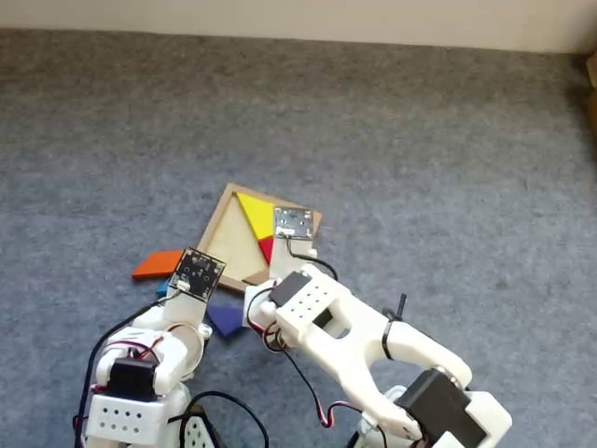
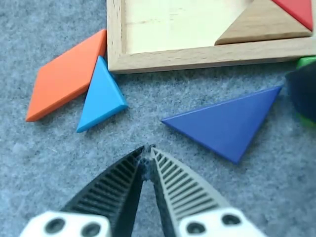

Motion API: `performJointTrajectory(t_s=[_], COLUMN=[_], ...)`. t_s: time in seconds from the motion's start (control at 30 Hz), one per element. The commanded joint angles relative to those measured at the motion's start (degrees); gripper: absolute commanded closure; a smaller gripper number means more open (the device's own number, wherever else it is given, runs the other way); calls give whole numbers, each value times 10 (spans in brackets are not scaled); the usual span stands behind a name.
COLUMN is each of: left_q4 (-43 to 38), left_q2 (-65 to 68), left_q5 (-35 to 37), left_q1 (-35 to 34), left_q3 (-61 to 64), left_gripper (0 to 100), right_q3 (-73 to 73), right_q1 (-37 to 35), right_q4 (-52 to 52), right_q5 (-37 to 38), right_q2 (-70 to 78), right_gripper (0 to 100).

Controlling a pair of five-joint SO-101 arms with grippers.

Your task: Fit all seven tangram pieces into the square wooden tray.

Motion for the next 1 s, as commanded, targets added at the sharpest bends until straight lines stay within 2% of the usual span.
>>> performJointTrajectory(t_s=[0.0, 0.23, 0.5, 0.67, 0.77, 0.97], left_q4=[4, 4, 4, 4, 4, 4], left_q2=[-33, -33, -33, -33, -33, -33], left_q5=[4, 4, 4, 4, 4, 4], left_q1=[-5, -5, -5, -5, -6, -6], left_q3=[11, 11, 11, 11, 11, 12], left_gripper=[994, 994, 994, 994, 994, 994], right_q3=[-10, -51, -49, -50, -47, -14], right_q1=[12, 14, 44, 56, 56, 57], right_q4=[1, 127, 131, 126, 85, -79], right_q5=[-4, -3, 1, 55, 79, 174], right_q2=[29, -24, -111, -180, -207, -189], right_gripper=[811, 813, 814, 814, 814, 814])
